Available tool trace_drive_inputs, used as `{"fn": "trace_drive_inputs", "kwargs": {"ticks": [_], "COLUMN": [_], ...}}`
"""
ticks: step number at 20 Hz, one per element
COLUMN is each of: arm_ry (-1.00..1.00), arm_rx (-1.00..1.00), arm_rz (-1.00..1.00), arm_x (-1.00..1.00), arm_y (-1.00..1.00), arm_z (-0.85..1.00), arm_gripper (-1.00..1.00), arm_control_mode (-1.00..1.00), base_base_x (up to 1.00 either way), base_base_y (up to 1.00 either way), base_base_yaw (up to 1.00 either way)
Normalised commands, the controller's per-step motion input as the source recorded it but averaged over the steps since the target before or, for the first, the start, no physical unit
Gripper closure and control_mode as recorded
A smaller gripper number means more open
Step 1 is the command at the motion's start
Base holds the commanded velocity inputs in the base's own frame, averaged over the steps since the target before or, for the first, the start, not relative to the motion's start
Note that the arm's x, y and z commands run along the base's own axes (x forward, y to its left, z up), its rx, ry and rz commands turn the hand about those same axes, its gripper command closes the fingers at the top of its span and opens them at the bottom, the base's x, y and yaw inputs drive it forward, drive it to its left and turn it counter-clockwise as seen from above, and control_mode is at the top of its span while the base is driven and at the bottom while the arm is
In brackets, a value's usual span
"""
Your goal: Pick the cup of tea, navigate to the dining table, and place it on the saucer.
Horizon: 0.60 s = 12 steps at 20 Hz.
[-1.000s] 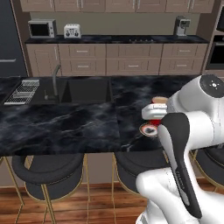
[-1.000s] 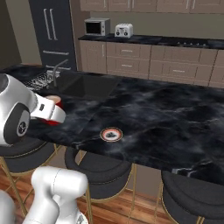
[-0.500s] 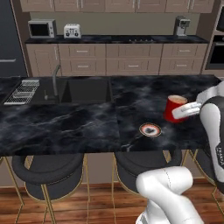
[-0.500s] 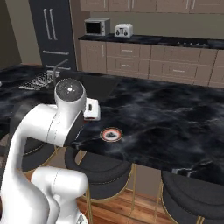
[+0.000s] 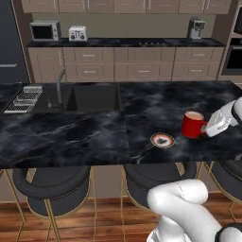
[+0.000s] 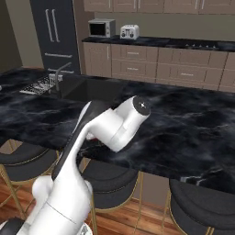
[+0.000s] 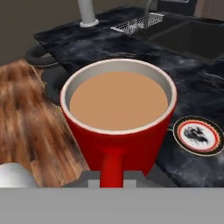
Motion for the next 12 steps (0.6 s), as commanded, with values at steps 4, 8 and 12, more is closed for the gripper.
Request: {"fn": "trace_drive_inputs", "kwargs": {"ticks": [4, 8, 12], "arm_ry": [0.00, 0.01, 0.00], "arm_rx": [0.00, 0.00, 0.00], "arm_rz": [0.13, 0.07, 0.01], "arm_x": [0.98, 0.97, 0.66], "arm_y": [0.00, 0.00, 0.00], "arm_z": [-0.55, -0.47, -0.65], "arm_gripper": [1.00, 1.00, 1.00], "arm_control_mode": [-1.00, -1.00, -1.00], "base_base_x": [0.00, 0.00, 0.00], "base_base_y": [0.00, 0.00, 0.00], "base_base_yaw": [0.00, 0.00, 0.00]}}
